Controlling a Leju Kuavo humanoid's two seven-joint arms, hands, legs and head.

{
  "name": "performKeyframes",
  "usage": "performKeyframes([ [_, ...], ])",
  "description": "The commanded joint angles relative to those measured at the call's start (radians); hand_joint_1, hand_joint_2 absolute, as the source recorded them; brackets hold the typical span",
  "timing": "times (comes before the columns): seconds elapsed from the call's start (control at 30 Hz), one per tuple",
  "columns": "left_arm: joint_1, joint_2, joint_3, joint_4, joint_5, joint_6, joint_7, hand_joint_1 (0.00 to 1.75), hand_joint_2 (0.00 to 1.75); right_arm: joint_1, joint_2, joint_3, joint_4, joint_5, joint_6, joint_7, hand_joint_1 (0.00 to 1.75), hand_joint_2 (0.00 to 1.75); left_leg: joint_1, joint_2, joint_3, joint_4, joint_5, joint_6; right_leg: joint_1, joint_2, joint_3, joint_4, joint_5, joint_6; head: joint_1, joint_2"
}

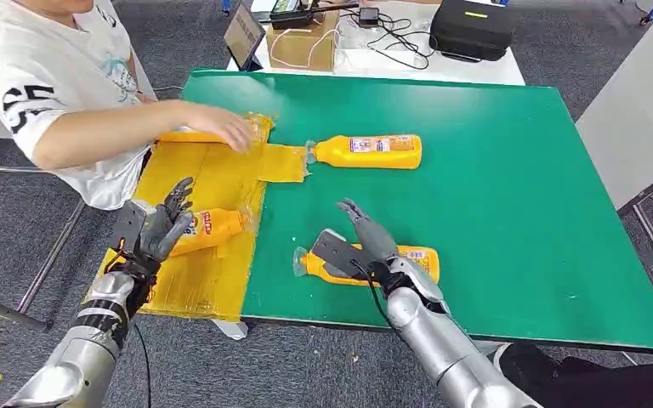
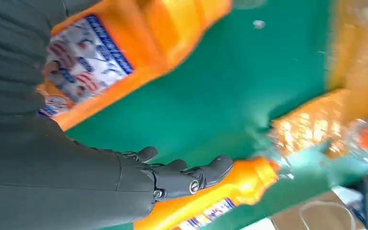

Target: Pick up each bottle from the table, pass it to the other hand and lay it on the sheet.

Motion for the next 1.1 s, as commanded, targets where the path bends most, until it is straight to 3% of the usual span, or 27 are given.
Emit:
performKeyframes([
  [0.03,-0.023,-0.068,-0.005,0.001,0.081,0.012,0.059,0.0,1.75,-0.09,-0.071,0.105,0.153,0.089,0.094,0.064,0.0,1.75,0.001,-0.003,0.005,0.001,-0.002,0.0,0.001,-0.003,0.007,0.0,-0.003,-0.001,0.0,0.0],
  [0.43,-0.011,-0.081,-0.046,-0.02,0.151,-0.019,0.073,0.0,1.75,-0.155,-0.128,0.186,0.201,0.19,0.149,0.135,0.0,1.75,0.001,-0.001,0.007,0.001,-0.004,-0.001,0.001,-0.001,0.008,0.0,-0.003,-0.002,0.0,0.0],
  [1.1,0.029,-0.076,-0.062,-0.087,0.162,-0.003,0.074,0.0,1.75,-0.135,-0.229,0.173,0.137,0.26,0.157,0.189,0.0,1.75,0.001,-0.003,0.006,0.001,-0.003,0.0,0.001,-0.003,0.007,0.0,-0.003,-0.001,0.0,0.0],
])
